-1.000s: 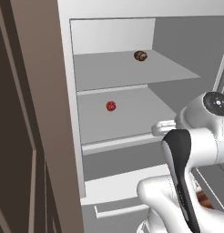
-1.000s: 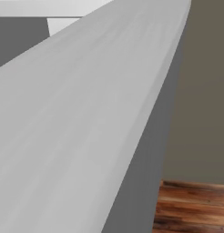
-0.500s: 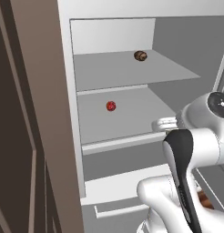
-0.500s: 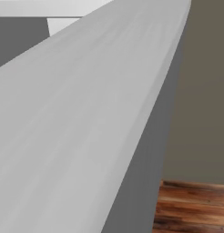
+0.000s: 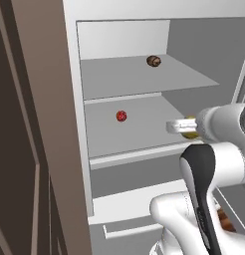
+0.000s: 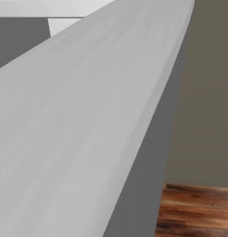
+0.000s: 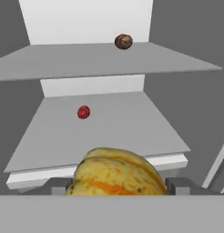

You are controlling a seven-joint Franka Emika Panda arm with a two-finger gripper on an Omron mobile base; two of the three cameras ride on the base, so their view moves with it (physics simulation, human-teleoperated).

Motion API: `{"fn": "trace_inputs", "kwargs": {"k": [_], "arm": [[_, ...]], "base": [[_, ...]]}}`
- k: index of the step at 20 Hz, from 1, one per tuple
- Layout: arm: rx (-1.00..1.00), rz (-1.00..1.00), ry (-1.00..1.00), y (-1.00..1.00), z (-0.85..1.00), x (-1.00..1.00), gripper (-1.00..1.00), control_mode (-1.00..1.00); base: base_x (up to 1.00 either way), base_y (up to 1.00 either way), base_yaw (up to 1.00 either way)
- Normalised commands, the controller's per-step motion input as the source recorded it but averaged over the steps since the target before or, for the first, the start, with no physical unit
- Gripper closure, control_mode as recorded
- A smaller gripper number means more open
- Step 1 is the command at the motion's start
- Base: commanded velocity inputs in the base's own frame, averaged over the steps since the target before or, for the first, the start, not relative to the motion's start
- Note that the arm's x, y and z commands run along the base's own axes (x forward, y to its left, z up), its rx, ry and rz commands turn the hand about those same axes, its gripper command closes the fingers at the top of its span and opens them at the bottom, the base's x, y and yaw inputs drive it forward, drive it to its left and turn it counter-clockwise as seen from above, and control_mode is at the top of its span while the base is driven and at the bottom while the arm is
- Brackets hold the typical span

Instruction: Place the squash in the correct fridge rack based on whether it is a fruit or vegetable. Finally, close the fridge door.

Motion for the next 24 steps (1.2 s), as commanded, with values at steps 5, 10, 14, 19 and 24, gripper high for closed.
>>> {"fn": "trace_inputs", "kwargs": {"k": [5, 10, 14, 19, 24], "arm": [[0.0, 0.0, -0.16, 0.17, 0.51, 0.0, 1.0, -1.0], [0.03, 0.0, -0.05, 0.0, 0.51, 0.15, 1.0, -1.0], [0.05, 0.0, -0.05, 0.0, 0.4, 0.28, 1.0, -1.0], [0.04, 0.0, -0.06, 0.0, 0.3, 0.33, 1.0, -1.0], [0.03, 0.0, -0.01, 0.0, 0.11, 0.42, 1.0, -1.0]], "base": [[0.0, 0.0, 0.0], [0.0, 0.0, 0.0], [0.0, 0.0, 0.0], [0.0, 0.0, 0.0], [0.0, 0.0, 0.0]]}}
